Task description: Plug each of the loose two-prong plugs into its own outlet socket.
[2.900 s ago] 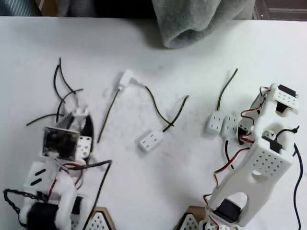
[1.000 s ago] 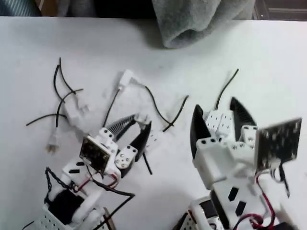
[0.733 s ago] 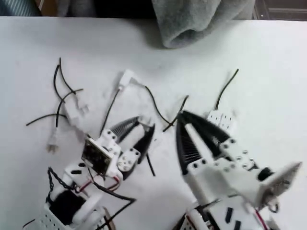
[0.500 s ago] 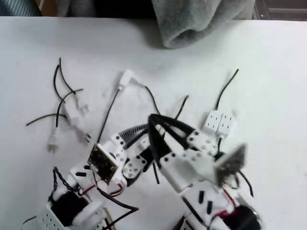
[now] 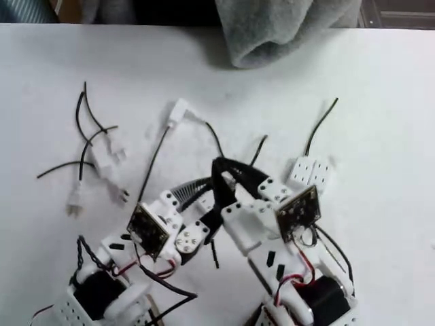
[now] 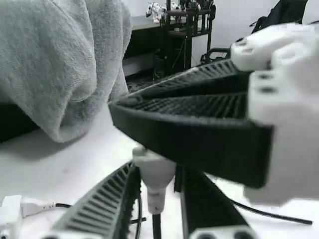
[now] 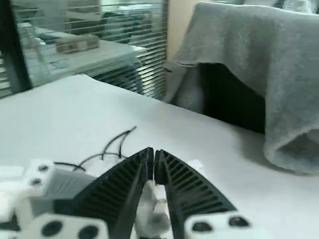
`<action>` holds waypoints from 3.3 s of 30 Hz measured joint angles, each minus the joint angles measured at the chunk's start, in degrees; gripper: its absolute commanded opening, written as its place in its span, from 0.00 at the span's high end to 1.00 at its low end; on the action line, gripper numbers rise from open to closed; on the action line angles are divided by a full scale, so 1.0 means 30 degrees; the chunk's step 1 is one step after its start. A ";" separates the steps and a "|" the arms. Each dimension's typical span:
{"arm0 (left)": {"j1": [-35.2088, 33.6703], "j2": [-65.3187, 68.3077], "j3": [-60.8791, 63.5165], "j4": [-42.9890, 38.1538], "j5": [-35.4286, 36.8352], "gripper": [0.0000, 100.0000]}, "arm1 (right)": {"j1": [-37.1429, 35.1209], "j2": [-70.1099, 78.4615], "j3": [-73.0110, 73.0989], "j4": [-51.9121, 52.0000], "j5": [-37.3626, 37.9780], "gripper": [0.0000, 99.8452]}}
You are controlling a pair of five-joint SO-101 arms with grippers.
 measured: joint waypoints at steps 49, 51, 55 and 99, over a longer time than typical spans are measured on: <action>-0.1407 0.0029 0.0059 0.0029 0.0000 0.98 | 0.3282 -0.0293 0.3839 -0.4659 -0.0147 0.98; -0.1407 0.0029 0.0059 0.0029 0.0000 0.98 | 0.3458 -0.0293 0.3897 -0.4689 -0.0147 0.98; -0.1407 0.0029 0.0059 0.0029 0.0000 0.98 | 0.3516 -0.0293 0.3897 -0.4689 -0.0147 0.98; -0.1612 -0.0029 0.0000 0.0000 0.0000 0.98 | 0.7912 1.3714 -0.2755 -0.7648 0.4044 0.98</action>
